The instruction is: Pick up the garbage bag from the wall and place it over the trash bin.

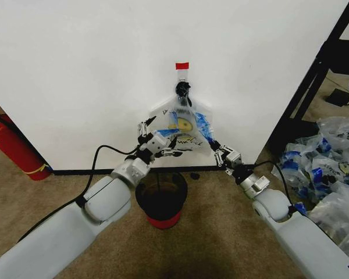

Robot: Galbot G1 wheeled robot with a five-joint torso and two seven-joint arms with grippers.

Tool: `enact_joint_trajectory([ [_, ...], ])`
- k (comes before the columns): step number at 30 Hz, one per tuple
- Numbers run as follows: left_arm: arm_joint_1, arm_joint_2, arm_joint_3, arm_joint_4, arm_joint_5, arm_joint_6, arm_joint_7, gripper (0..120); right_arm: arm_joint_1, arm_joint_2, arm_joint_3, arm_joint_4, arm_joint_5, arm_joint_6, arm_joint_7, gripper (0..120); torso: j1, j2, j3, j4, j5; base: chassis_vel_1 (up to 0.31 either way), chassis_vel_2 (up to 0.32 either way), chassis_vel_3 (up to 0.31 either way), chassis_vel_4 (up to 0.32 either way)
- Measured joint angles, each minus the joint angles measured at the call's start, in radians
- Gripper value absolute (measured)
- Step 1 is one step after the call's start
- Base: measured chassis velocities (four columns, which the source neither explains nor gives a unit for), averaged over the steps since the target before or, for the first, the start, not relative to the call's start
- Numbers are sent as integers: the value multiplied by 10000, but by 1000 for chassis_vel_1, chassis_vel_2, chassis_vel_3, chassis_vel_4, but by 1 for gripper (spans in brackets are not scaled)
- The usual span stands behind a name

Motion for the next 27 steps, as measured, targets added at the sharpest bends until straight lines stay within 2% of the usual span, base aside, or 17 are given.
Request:
enact_joint_trajectory([
  [2, -259, -269, 420, 302, 240, 496, -295, 100, -17, -4, 15, 48, 19, 63, 0, 0, 0, 0, 0, -2, 1, 0, 0, 0, 0],
  [4, -259, -269, 420, 302, 240, 496, -295, 100, -17, -4, 15, 48, 19, 63, 0, 0, 0, 0, 0, -2, 1, 0, 0, 0, 0],
  [5, -402, -439, 748, 484, 392, 841, -447, 100, -29, -11, 40, 71, 49, 123, 0, 0, 0, 0, 0, -1, 1, 0, 0, 0, 0],
  [7, -500, -588, 940, 632, 568, 1014, -547, 100, -51, -19, 58, 101, 80, 169, 0, 0, 0, 0, 0, -1, 1, 0, 0, 0, 0],
  [17, -884, -1027, 1388, 1439, 1356, 1352, -930, 100, -152, -153, 95, 246, 174, 324, 2, 0, 0, 0, -1, 0, 2, 0, 0, 0, 0],
  [23, -867, -1097, 1317, 1448, 1367, 1460, -1004, 86, -104, -194, 95, 271, 212, 336, 6, 0, 0, 0, -1, 0, 1, 0, 0, 0, 0],
  [27, -827, -1154, 1176, 1476, 1366, 1392, -1024, 68, -76, -187, 78, 277, 216, 342, 8, 0, -1, 0, -1, 0, 1, 0, 0, 0, 0],
])
